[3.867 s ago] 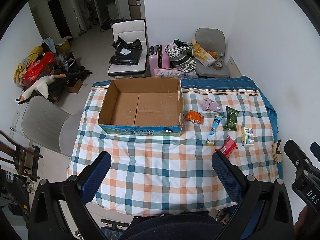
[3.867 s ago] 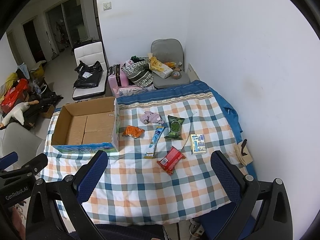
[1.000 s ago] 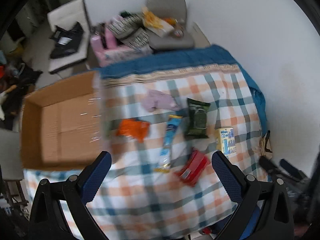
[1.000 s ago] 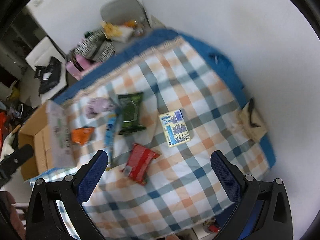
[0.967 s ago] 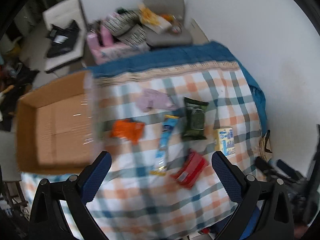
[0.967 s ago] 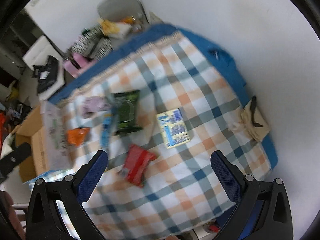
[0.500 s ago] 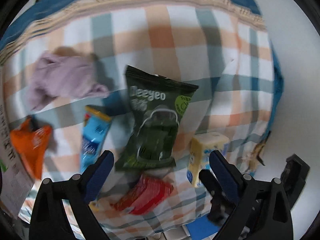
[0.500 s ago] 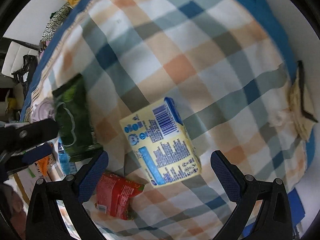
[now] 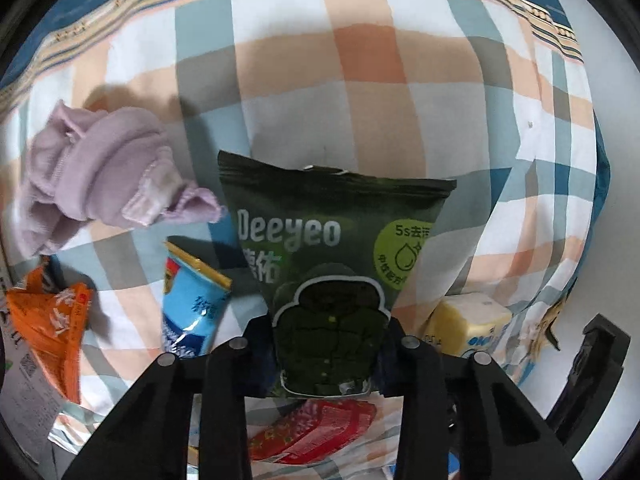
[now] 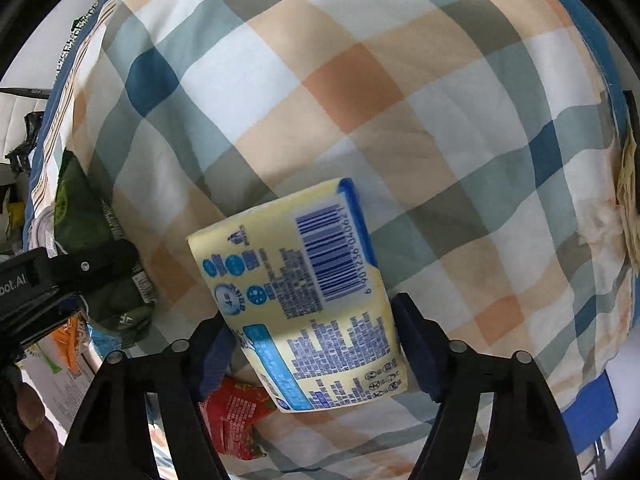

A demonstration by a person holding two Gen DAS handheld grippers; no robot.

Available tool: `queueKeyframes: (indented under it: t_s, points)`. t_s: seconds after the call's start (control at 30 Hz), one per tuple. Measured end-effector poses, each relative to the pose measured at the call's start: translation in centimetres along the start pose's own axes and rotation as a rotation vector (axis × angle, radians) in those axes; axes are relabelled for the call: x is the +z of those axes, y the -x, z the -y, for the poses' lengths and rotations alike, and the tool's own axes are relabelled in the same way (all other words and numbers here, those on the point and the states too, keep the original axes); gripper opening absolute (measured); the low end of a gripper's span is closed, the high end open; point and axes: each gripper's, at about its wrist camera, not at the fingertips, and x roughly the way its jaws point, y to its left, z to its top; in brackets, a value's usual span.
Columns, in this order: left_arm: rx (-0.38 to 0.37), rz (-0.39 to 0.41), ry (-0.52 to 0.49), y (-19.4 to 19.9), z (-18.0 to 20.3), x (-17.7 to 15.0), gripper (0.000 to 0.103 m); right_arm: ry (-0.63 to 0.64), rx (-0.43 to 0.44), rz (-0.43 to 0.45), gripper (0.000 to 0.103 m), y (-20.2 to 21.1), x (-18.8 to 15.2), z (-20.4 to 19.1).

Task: Organize soft objects
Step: 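Grasp the green Deeyeo pack with the left tool while the right tool grasps the yellow carton, then carry both items over the box and open both tools to drop them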

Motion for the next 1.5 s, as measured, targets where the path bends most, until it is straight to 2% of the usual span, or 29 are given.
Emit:
queueKeyframes:
  t_s: [0.13, 0.23, 0.5, 0.73, 0.97, 1.1, 1.17, 1.33, 1.5]
  points:
    - [0.015, 0.031, -0.014, 1.4, 0.2, -1.1, 0.031, 0.006, 0.001, -0.009, 0.073, -0.2, -0.9, -0.6]
    - [-0.001, 0.061, -0.015, 2.2, -0.3, -2.6, 0.031, 0.019, 0.008, -0.004, 0.072, 0.7, -2.5, -1.0]
    - [-0.061, 0.162, -0.040, 8.3, -4.3, -9.9, 0.031, 0.128, 0.080, 0.047, 0.069, 4.6, -6.9, -3.9]
    - [-0.103, 0.249, 0.047, 13.6, -11.7, -16.9, 0.031, 0.306, 0.163, 0.095, 0.065, 10.8, -12.3, -10.7]
    - [-0.153, 0.331, 0.155, 18.8, -19.4, -20.8, 0.031, 0.497, 0.224, 0.122, 0.065, 15.7, -19.2, -20.4]
    - [-0.189, 0.372, 0.225, 21.3, -24.9, -20.5, 0.031, 0.569, 0.247, 0.129, 0.065, 16.6, -21.5, -25.4]
    - [-0.201, 0.377, 0.263, 21.9, -27.7, -19.6, 0.031, 0.590, 0.249, 0.132, 0.065, 16.6, -22.5, -29.2]
    - [-0.213, 0.345, 0.328, 22.0, -34.7, -16.2, 0.031, 0.607, 0.218, 0.145, 0.065, 15.5, -23.0, -36.5]
    - [-0.197, 0.291, 0.355, 20.7, -39.8, -11.5, 0.031, 0.619, 0.153, 0.162, 0.065, 12.2, -22.0, -42.9]
